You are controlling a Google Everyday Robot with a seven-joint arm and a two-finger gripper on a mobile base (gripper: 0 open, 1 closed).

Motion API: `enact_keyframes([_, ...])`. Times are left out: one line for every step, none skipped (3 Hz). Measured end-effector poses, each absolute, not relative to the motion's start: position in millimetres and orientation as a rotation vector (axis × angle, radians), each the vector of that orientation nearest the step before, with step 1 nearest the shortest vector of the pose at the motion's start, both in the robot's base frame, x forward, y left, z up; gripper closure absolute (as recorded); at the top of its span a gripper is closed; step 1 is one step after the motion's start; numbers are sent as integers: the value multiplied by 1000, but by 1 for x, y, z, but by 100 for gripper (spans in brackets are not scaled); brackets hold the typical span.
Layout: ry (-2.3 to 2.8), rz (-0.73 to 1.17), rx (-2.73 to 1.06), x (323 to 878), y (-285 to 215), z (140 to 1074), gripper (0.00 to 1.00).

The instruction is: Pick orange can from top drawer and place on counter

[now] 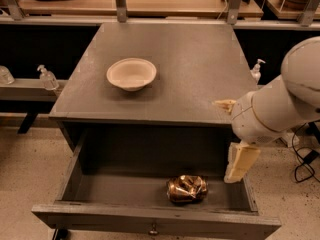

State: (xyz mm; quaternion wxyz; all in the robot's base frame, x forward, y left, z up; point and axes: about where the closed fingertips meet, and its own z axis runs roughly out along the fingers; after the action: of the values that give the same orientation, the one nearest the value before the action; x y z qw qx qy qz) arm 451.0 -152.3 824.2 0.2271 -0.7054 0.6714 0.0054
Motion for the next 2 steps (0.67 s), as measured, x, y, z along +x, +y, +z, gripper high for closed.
enact_keyframes([1862, 13, -1963, 449, -151, 825, 16])
enact_keyframes([1906, -1, -2017, 447, -145, 808, 38])
